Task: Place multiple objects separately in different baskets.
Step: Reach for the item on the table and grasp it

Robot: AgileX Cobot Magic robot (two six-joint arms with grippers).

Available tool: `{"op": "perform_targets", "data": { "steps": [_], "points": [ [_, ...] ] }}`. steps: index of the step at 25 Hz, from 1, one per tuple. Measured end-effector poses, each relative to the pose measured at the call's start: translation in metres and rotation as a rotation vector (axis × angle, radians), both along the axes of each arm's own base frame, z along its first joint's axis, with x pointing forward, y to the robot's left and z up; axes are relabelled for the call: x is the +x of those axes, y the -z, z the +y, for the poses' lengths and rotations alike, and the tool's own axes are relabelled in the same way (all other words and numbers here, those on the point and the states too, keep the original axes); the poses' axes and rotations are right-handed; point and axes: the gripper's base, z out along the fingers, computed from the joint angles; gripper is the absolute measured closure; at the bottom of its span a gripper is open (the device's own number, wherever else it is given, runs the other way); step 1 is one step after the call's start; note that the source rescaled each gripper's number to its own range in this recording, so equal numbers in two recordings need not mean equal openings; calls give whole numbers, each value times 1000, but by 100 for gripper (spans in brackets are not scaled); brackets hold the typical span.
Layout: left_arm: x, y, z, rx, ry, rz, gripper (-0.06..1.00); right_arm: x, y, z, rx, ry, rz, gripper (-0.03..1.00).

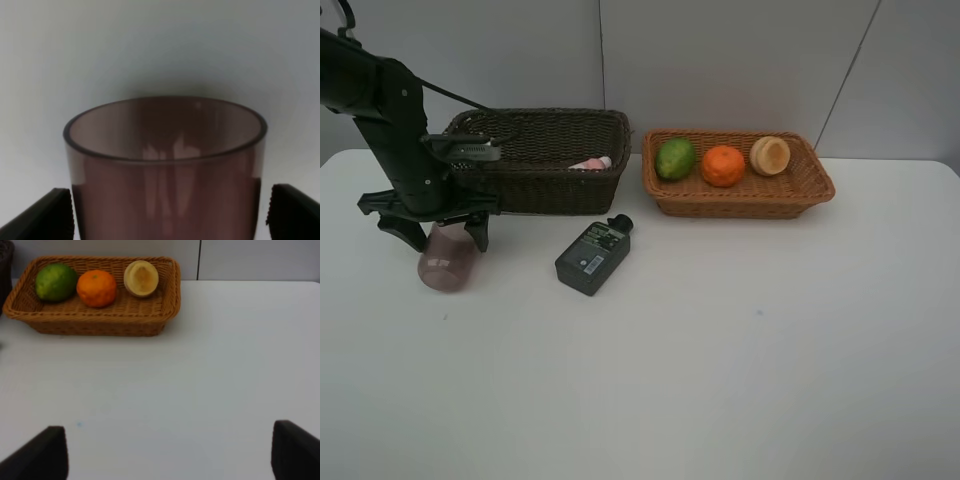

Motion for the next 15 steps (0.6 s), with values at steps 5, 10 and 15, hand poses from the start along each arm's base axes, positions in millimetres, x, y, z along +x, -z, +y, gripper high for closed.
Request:
{"op": "perform_targets", "data": {
  "steps": [5, 10, 15],
  "points": [
    [0, 13, 0, 3, 1, 25, -6, 0, 0, 0, 0, 0, 0, 15],
    [1, 19, 0, 2, 1, 28, -6, 0, 0, 0, 0, 0, 0, 15],
    [4, 19, -1, -5, 2, 2, -6, 0, 0, 0, 0, 0, 0, 15]
  ]
}}
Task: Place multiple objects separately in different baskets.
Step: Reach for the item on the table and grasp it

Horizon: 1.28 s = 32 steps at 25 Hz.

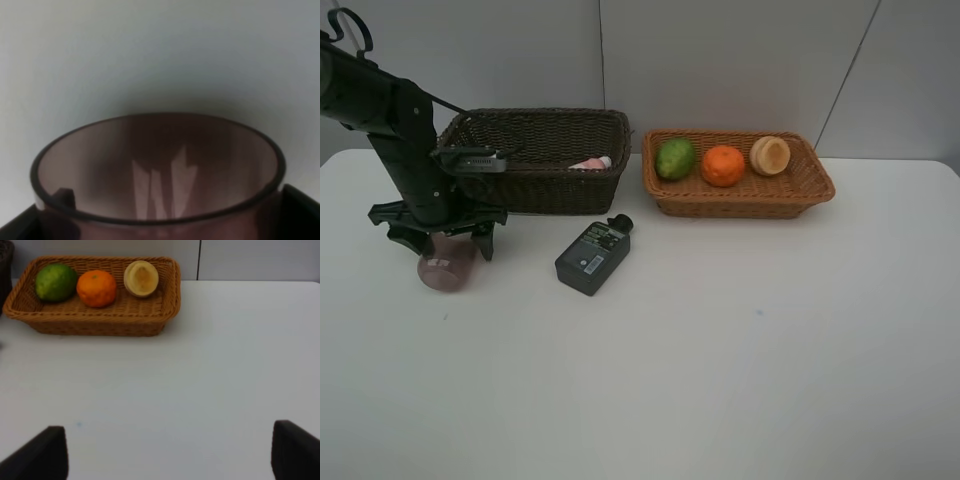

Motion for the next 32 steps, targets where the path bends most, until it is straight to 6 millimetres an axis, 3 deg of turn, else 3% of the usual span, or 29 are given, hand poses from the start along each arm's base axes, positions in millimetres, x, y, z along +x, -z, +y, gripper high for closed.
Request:
{"op": "perform_targets", "data": {
  "steps": [23, 24, 25, 26, 27, 32],
  "points": [
    [0, 7, 0, -4, -5, 12, -4, 0, 0, 0, 0, 0, 0, 15],
    [0, 7, -1, -7, -8, 12, 2, 0, 0, 0, 0, 0, 0, 15],
    [0, 7, -1, -10, -12, 13, 19, 0, 0, 0, 0, 0, 0, 15],
    [0, 7, -1, -14, -15, 14, 50, 0, 0, 0, 0, 0, 0, 15],
    [0, 7, -1, -16, -18, 14, 66, 0, 0, 0, 0, 0, 0, 15],
    [0, 7, -2, -22, -24, 15, 64, 0, 0, 0, 0, 0, 0, 15]
  ]
}}
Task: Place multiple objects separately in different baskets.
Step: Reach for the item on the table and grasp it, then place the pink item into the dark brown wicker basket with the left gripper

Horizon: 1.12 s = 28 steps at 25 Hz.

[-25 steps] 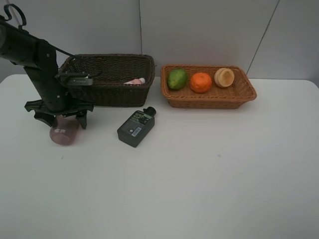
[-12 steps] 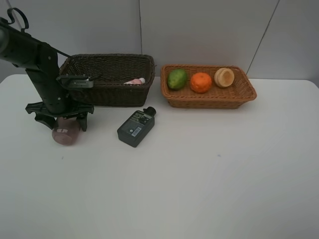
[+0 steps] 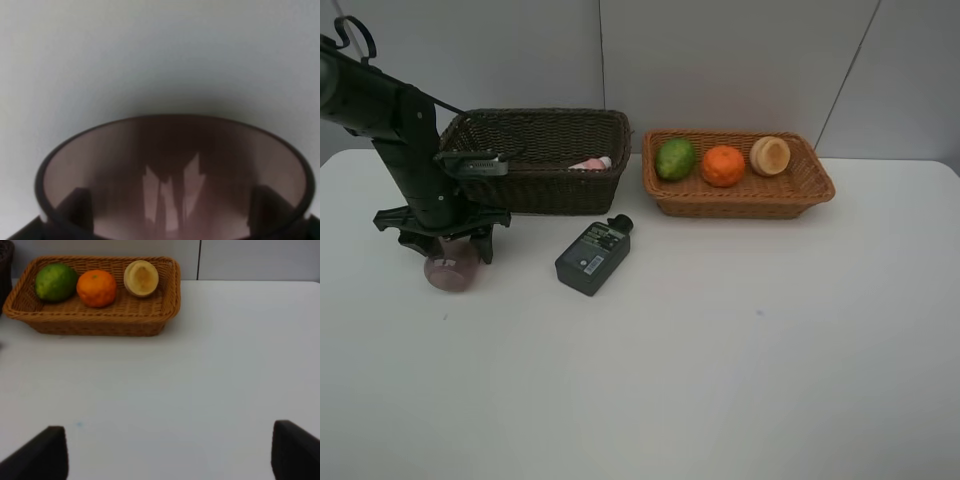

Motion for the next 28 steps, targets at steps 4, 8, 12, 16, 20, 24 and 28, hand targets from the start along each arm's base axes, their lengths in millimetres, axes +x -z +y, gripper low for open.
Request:
{"op": "perform_targets", "data": {
  "steps": [4, 8, 12, 16, 20, 24, 28],
  "points": [
    [0, 0, 0, -1, -1, 0, 64, 0, 0, 0, 0, 0, 0, 15],
    [0, 0, 0, -1, -1, 0, 64, 0, 0, 0, 0, 0, 0, 15],
    [0, 0, 0, -2, -3, 5, 64, 0, 0, 0, 0, 0, 0, 15],
    [-2, -5, 0, -2, -7, 14, 64, 0, 0, 0, 0, 0, 0, 15],
    [-5, -19, 1, -2, -6, 11, 64, 0, 0, 0, 0, 0, 0, 15],
    [-10, -39, -2, 0, 16, 9, 64, 0, 0, 0, 0, 0, 0, 15],
    [-14, -61, -6, -8, 32, -24, 64, 0, 0, 0, 0, 0, 0, 15]
  ]
}}
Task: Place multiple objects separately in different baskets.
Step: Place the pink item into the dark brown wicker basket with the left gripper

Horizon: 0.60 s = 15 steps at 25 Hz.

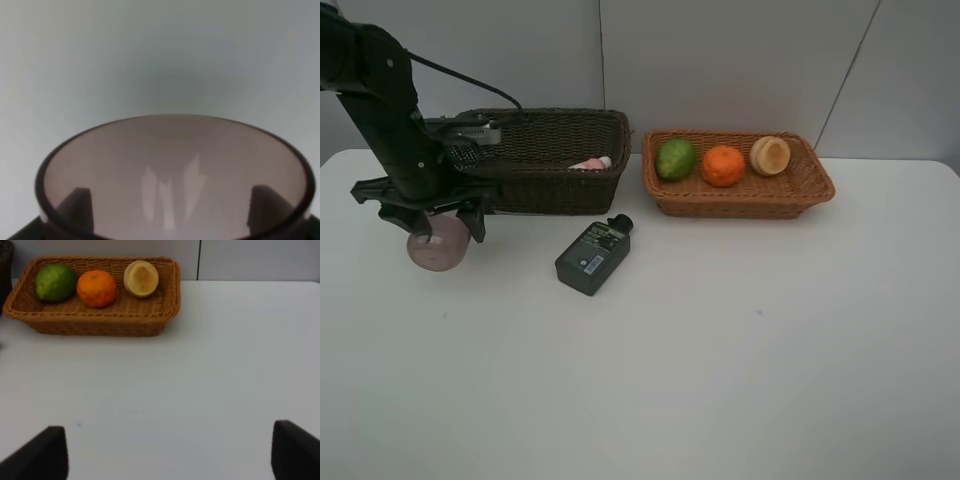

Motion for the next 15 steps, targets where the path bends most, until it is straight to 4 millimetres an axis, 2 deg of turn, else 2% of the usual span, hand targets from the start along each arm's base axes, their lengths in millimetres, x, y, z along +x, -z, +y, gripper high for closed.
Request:
{"op": "perform_targets", "data": {
  "steps": [7, 15],
  "points": [
    [-6, -34, 0, -16, 10, -81, 64, 0, 0, 0, 0, 0, -1, 15],
    [8, -48, -3, -49, 30, -257, 64, 0, 0, 0, 0, 0, -1, 15]
  ]
}}
